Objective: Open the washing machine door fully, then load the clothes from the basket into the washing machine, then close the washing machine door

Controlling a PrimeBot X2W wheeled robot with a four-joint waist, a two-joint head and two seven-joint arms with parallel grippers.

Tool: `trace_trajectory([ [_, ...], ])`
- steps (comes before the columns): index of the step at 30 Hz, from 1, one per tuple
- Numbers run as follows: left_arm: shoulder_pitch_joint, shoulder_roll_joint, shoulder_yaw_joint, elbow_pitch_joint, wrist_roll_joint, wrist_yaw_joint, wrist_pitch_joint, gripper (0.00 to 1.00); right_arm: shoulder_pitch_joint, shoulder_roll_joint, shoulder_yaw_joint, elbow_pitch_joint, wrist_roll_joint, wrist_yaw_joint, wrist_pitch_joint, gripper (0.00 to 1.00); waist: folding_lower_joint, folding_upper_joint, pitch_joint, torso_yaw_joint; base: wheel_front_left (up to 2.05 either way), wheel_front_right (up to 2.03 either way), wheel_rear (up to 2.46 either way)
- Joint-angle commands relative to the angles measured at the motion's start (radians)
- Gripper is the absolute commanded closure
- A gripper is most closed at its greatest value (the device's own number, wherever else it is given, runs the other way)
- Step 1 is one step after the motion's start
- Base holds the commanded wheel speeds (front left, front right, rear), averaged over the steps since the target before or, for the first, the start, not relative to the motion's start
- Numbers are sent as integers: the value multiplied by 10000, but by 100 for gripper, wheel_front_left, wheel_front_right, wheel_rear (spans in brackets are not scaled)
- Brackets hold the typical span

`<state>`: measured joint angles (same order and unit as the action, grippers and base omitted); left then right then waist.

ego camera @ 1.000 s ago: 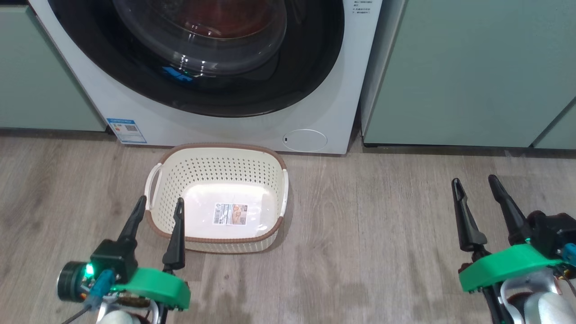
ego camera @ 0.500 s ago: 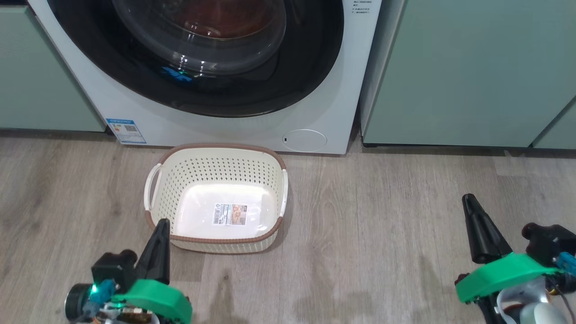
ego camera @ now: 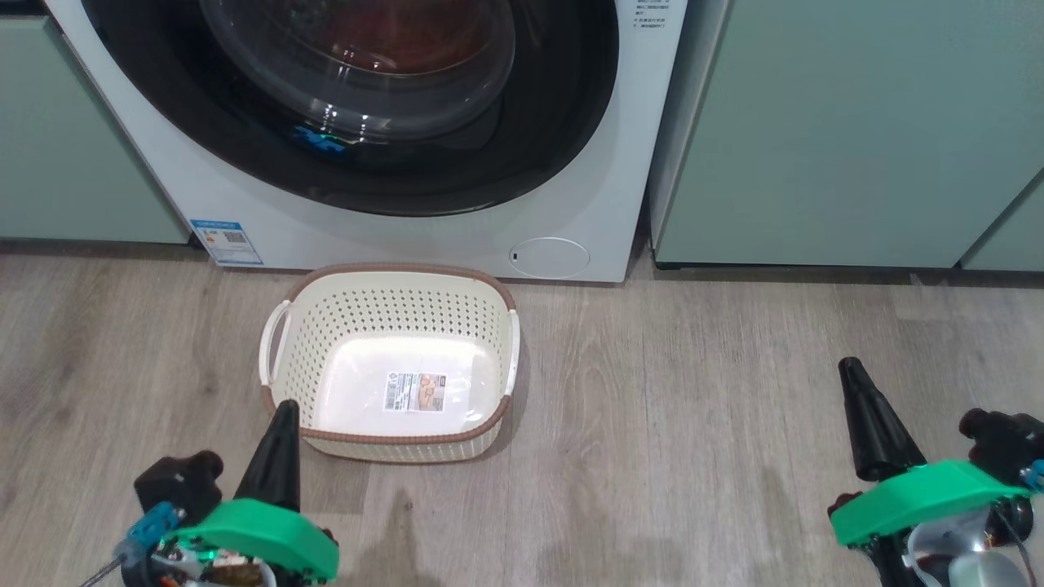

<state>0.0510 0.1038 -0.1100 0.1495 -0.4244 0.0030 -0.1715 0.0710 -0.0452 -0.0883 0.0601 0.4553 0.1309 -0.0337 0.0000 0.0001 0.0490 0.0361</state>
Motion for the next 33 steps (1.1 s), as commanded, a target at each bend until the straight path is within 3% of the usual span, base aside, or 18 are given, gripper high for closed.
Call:
trace_trajectory([
  [1,-475,34,188,-248,-212,-37,37,100,-453,-103,42,-264,244,0,29,100,0,-1,-3,-2,0,0,0],
  [33,-812,-109,772,118,-3802,-434,862,100,-852,-165,59,375,3784,-1,383,100,0,-1,-142,-112,0,0,0],
])
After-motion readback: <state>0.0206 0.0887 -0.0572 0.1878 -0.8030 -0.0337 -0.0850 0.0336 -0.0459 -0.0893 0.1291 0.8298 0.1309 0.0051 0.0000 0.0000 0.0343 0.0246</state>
